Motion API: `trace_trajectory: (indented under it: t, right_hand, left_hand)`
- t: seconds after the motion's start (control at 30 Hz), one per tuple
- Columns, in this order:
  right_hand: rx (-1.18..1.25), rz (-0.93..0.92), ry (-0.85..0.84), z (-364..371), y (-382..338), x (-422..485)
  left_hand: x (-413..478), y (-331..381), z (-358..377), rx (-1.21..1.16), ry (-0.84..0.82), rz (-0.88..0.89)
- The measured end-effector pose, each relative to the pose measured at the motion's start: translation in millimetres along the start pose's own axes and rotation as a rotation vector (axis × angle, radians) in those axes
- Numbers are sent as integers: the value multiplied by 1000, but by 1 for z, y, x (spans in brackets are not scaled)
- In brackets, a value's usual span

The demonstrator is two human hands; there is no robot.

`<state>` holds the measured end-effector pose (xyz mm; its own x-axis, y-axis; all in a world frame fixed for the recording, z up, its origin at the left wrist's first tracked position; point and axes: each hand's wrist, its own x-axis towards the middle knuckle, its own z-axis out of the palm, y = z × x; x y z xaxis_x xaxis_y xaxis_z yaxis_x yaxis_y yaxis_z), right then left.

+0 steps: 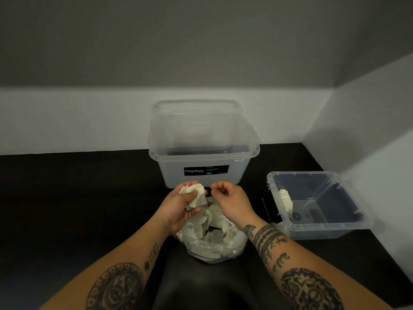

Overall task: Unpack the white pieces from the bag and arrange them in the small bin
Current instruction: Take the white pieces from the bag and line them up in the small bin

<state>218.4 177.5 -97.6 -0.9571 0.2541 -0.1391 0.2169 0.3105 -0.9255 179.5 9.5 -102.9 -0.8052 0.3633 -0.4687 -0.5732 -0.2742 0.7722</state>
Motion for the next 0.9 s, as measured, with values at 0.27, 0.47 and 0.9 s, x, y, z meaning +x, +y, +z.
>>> trace_trajectory:
  t: [0.27, 0.47, 0.9]
  right_hand:
    - [-1116, -212, -358, 19, 30, -2]
    - [-1249, -147, -379, 26, 47, 3]
    - [-675, 57, -324, -4, 17, -4]
  left_hand:
    - [8, 1, -2, 42, 50, -4]
    - [8, -10, -6, 228, 72, -10]
    - [-2, -2, -13, 175, 140, -16]
